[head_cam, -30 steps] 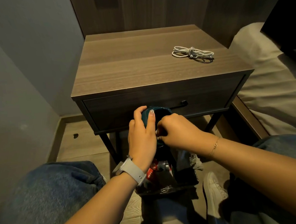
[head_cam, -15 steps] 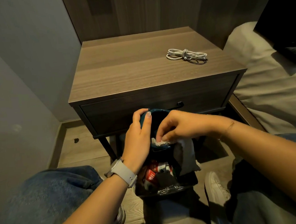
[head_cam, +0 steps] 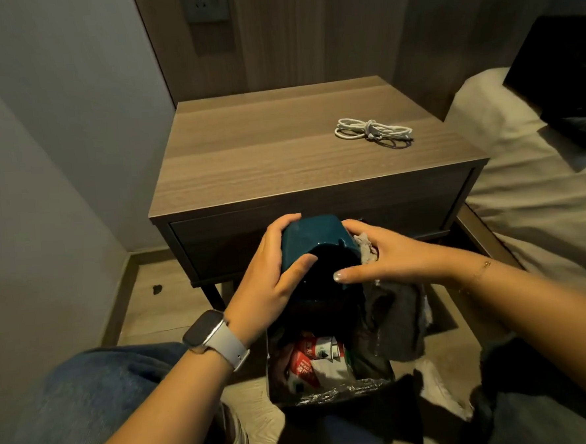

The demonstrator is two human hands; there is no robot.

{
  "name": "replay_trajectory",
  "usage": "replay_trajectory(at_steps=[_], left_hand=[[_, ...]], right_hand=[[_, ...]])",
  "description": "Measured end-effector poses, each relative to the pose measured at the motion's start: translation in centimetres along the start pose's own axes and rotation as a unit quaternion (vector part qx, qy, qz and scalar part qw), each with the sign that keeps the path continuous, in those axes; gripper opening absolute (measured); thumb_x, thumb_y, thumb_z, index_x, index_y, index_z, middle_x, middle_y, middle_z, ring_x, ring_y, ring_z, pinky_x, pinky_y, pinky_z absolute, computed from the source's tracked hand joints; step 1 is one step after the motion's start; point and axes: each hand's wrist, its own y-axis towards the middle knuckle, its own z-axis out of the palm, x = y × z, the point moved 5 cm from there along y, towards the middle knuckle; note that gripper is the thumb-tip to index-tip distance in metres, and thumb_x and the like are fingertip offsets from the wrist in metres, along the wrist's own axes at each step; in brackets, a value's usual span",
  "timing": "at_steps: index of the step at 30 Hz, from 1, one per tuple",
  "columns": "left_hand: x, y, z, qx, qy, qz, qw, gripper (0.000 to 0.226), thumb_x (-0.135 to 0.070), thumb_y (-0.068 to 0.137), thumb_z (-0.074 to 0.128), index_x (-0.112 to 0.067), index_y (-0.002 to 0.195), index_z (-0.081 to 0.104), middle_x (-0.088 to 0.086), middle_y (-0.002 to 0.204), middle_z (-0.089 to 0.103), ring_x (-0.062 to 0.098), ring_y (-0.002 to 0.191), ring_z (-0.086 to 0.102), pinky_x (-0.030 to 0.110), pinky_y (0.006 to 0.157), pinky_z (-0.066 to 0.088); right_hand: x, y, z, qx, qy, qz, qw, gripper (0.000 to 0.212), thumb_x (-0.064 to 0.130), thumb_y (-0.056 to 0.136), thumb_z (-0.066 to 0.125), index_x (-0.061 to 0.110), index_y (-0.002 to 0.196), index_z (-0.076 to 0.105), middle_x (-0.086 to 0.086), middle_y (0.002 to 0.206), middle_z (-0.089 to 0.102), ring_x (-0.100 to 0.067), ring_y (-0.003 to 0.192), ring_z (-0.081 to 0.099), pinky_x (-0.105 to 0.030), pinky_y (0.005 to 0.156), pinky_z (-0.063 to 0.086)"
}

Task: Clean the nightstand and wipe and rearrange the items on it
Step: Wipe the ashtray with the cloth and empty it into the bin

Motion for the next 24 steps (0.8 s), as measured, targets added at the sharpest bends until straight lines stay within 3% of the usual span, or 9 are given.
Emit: replay_trajectory(at_steps=[5,9,11,13,15,18,20,22,24], left_hand=[[0.6,1.0,-0.4,0.036,0.029,0.007,0.999,0.06,-0.064,0.086,0.046,-0.052,0.137,0.016,-0.009,0.139,0.037,0.008,0.128,0.042,0.032,0.106,0.039],[2.9,-1.1,0.6,0.029,-0.119,-0.274,0.954,0.084,-0.075,0.074,0.048,-0.025,0.14,0.033,0.005,0.146,0.042,0.015,0.131,0.043,0.037,0.11,0.036],[2.3,-2.6,1.8,0.027,-0.361,-0.386,0.849,0.068,-0.067,0.079,0.046,-0.017,0.125,0.054,0.011,0.125,0.063,0.02,0.116,0.058,0.04,0.099,0.045],[2.4,-2.9,1.9,-0.027,-0.576,-0.444,0.686,0.063,-0.058,0.088,0.044,-0.006,0.122,0.056,0.02,0.113,0.067,0.032,0.11,0.061,0.048,0.092,0.048],[2.5,-2.7,1.3,-0.066,-0.653,-0.468,0.592,0.054,-0.044,0.095,0.046,0.001,0.122,0.055,0.031,0.114,0.063,0.043,0.104,0.061,0.055,0.081,0.052],[2.5,-2.7,1.5,-0.074,-0.644,-0.497,0.577,0.04,-0.024,0.099,0.045,0.005,0.124,0.055,0.034,0.112,0.061,0.043,0.092,0.065,0.061,0.061,0.05],[2.9,-2.7,1.8,-0.094,-0.622,-0.503,0.593,0.038,-0.022,0.098,0.047,0.005,0.123,0.058,0.029,0.115,0.062,0.04,0.097,0.063,0.06,0.071,0.051],[3.8,-2.6,1.6,-0.129,-0.582,-0.499,0.629,0.036,-0.027,0.097,0.053,0.0,0.119,0.063,0.027,0.111,0.066,0.041,0.098,0.064,0.058,0.083,0.051],[4.9,-2.6,1.6,-0.164,-0.534,-0.494,0.667,0.035,-0.033,0.094,0.057,-0.007,0.115,0.067,0.02,0.105,0.071,0.037,0.096,0.068,0.054,0.087,0.052]], right_hand=[[0.7,-0.3,-0.7,-0.16,-0.195,-0.044,0.967,0.054,0.053,0.069,0.075,0.029,0.108,0.046,0.013,0.098,0.066,-0.005,0.088,0.064,-0.04,0.076,0.053],[0.9,-0.7,0.0,-0.279,-0.328,-0.046,0.901,0.058,0.06,0.069,0.07,0.026,0.106,0.042,0.007,0.086,0.068,-0.014,0.075,0.065,-0.034,0.06,0.05],[1.2,-1.1,0.8,-0.293,-0.367,-0.069,0.88,0.057,0.055,0.07,0.071,0.022,0.108,0.045,0.005,0.085,0.069,-0.019,0.073,0.067,-0.033,0.056,0.048],[1.8,-1.7,1.9,-0.294,-0.417,-0.136,0.849,0.055,0.049,0.068,0.072,0.018,0.108,0.05,0.004,0.085,0.069,-0.019,0.069,0.068,-0.028,0.05,0.044],[2.7,-2.2,3.5,-0.286,-0.448,-0.197,0.824,0.054,0.05,0.068,0.064,0.016,0.109,0.052,0.003,0.09,0.068,-0.018,0.069,0.068,-0.028,0.047,0.047],[3.5,-2.7,4.3,-0.226,-0.43,-0.212,0.848,0.059,0.06,0.074,0.052,0.023,0.12,0.046,0.007,0.106,0.066,-0.008,0.081,0.066,-0.028,0.057,0.054],[3.5,-3.0,3.8,-0.159,-0.375,-0.189,0.894,0.061,0.069,0.075,0.053,0.033,0.124,0.045,0.014,0.113,0.062,0.0,0.088,0.06,-0.024,0.067,0.053],[4.0,-3.2,2.4,-0.159,-0.186,-0.169,0.955,0.046,0.063,0.076,0.055,0.034,0.113,0.053,0.012,0.094,0.065,-0.002,0.077,0.059,-0.028,0.063,0.05],[4.3,-2.7,0.5,-0.219,0.087,-0.156,0.959,0.034,0.046,0.072,0.049,0.021,0.093,0.056,0.005,0.071,0.054,-0.012,0.063,0.05,-0.03,0.056,0.039]])
